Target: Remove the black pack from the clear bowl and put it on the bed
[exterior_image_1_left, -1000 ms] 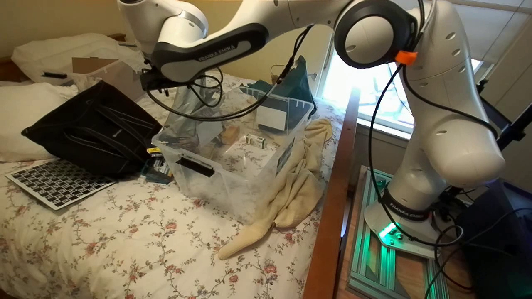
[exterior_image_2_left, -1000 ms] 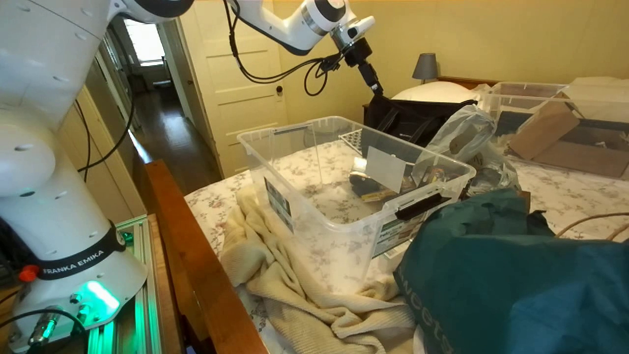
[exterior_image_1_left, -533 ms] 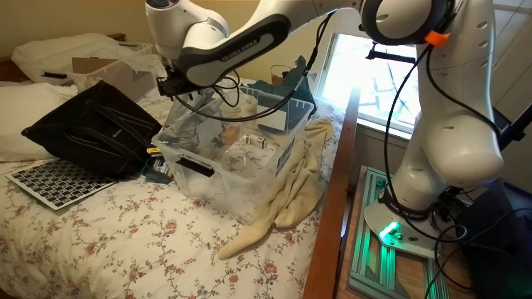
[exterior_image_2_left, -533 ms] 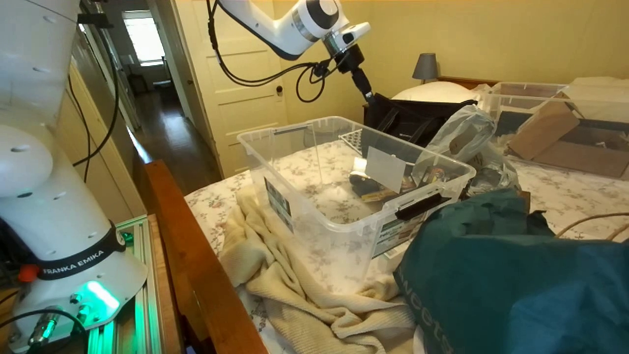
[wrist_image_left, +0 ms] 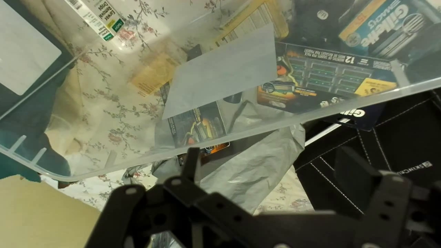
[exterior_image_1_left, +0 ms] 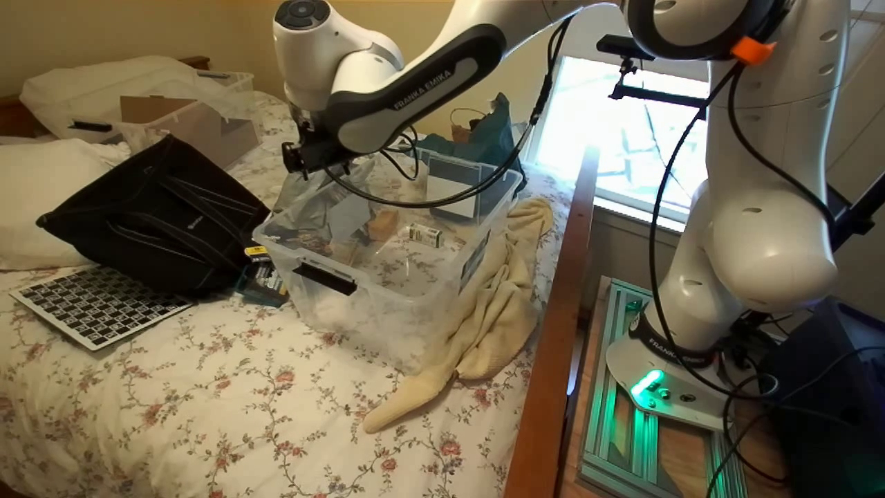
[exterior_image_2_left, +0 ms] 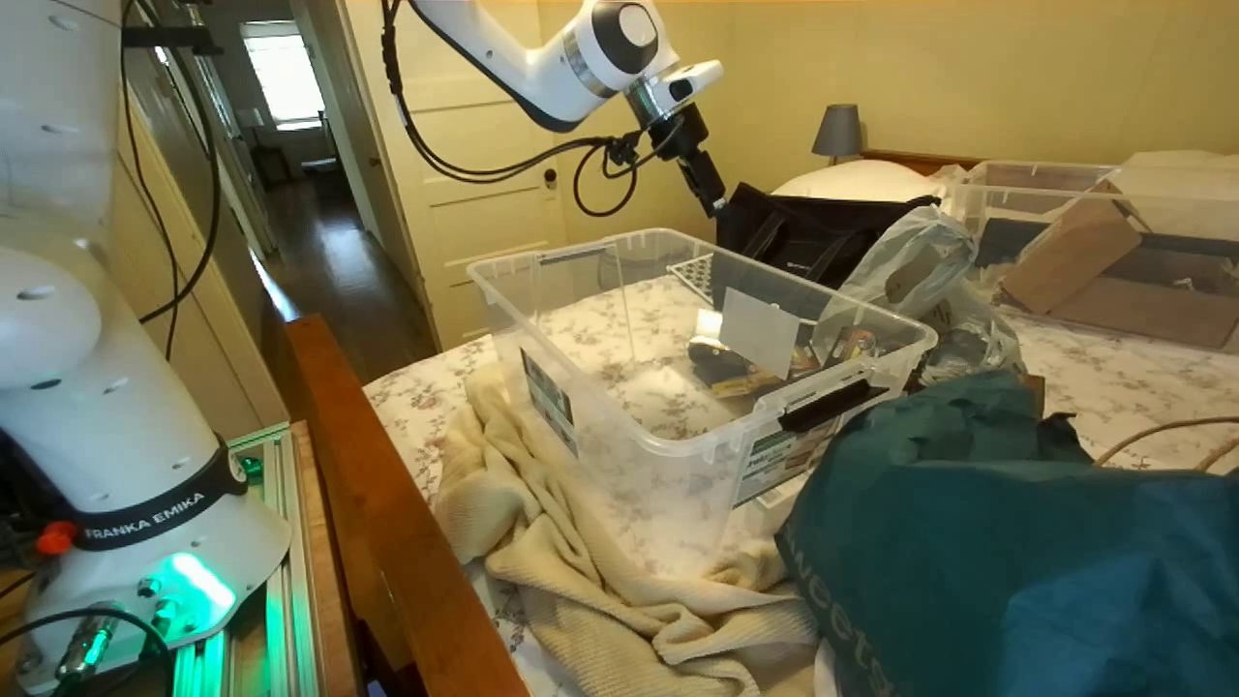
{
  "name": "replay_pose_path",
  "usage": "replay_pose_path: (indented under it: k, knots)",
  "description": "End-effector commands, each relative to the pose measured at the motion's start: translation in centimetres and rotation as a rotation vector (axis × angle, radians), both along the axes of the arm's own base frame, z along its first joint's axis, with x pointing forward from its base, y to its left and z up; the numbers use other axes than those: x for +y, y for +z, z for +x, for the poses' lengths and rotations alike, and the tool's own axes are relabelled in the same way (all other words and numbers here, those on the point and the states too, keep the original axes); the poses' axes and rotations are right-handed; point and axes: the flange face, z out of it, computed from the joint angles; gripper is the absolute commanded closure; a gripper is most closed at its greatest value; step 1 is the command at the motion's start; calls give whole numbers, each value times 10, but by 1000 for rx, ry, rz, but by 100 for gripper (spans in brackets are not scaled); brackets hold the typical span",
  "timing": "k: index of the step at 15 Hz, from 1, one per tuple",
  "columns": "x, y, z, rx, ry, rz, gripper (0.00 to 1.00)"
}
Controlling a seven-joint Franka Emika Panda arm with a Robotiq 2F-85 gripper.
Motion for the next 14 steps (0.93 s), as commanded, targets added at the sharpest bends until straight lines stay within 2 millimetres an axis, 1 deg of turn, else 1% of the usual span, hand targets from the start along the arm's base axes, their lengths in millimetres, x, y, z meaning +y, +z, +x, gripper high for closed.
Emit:
replay_pose_path:
  k: [1, 2, 4, 6, 8, 11, 14]
  knots:
    - [6, 0, 1, 25, 60, -13, 0]
    - [8, -3, -2, 78, 127, -56, 0]
    - [6, -6, -7, 129, 205, -110, 0]
    - [7, -6, -14, 162, 308, -131, 0]
    - [3, -6, -17, 176, 394, -124, 0]
    - [-4, -7, -24, 195, 467, -111, 0]
    - [-10, -10, -29, 232, 462, -101, 0]
